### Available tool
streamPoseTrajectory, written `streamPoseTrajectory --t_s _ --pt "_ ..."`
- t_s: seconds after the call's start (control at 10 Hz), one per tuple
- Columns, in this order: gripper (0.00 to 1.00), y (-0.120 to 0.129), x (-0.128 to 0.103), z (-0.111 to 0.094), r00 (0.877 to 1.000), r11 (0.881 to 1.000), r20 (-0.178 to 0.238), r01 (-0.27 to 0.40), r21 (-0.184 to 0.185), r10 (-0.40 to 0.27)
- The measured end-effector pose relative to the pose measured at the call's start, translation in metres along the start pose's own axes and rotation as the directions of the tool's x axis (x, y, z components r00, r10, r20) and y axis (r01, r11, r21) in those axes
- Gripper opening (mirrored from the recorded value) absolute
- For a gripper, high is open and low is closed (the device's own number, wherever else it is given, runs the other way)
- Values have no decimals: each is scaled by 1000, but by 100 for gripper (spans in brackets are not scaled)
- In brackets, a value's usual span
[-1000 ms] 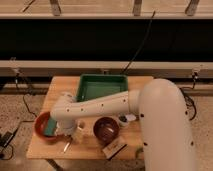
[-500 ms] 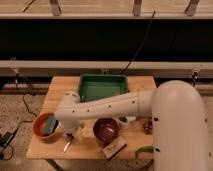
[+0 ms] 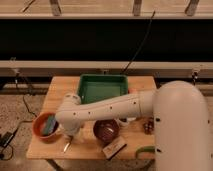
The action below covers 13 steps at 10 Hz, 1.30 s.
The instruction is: Place fork in tray
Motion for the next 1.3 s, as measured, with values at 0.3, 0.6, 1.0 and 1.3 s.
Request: streamPoseTrajectory --t_s 0.3,0.6,1.0,1.3 --pt "80 -3 -2 15 1000 1000 0 19 -22 -19" --pt "80 -3 1 28 1000 998 0 25 -56 -25" --pt "80 3 5 34 1000 995 -5 15 -98 -16" --pt "80 5 6 36 1000 993 -7 12 -115 -13"
